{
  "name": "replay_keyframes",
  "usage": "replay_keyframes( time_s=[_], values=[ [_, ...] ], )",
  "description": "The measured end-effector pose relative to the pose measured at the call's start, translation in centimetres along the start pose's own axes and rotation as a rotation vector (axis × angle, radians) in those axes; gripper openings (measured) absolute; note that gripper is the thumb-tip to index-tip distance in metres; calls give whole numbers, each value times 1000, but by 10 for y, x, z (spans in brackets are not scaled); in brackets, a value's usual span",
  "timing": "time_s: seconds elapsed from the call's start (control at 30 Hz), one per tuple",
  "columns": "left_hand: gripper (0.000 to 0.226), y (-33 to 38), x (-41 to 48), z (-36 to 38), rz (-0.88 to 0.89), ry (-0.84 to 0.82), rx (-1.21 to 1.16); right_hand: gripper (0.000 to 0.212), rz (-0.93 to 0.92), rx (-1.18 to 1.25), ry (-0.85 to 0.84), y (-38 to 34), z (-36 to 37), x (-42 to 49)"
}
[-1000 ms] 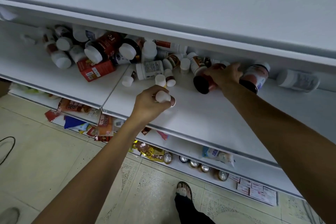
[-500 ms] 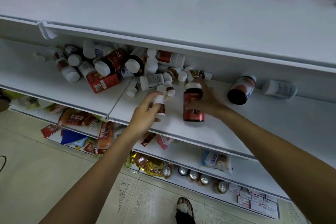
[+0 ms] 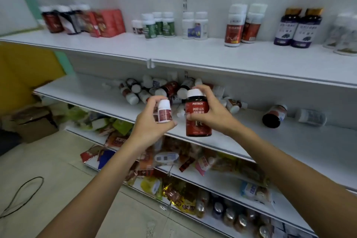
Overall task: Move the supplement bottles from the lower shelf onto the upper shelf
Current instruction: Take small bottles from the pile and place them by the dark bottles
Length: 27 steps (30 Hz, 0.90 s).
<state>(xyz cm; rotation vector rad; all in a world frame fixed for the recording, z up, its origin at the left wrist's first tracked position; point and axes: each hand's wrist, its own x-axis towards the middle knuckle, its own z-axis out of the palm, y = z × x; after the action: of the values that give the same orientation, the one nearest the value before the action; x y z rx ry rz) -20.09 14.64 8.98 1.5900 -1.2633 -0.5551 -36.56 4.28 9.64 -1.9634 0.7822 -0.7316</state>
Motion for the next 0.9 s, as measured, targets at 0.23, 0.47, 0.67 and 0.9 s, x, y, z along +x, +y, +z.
replay_keyframes(
  time_s=[0.23,0.47,0.67,0.9],
  values=[
    [59,50,-31,-105,107,162,113,62,-153,147,-124,-112,45,38],
    [60,52,-65,-195,79,361,54,56,-268,284,-268,-185,113,70],
    [50,32,-75,-234,35,462,19,45,-259,315,-419,-202,166,95],
    [55,-9,-51,-279,26,526,93,41,-248,391,-498,-210,222,155]
  ],
)
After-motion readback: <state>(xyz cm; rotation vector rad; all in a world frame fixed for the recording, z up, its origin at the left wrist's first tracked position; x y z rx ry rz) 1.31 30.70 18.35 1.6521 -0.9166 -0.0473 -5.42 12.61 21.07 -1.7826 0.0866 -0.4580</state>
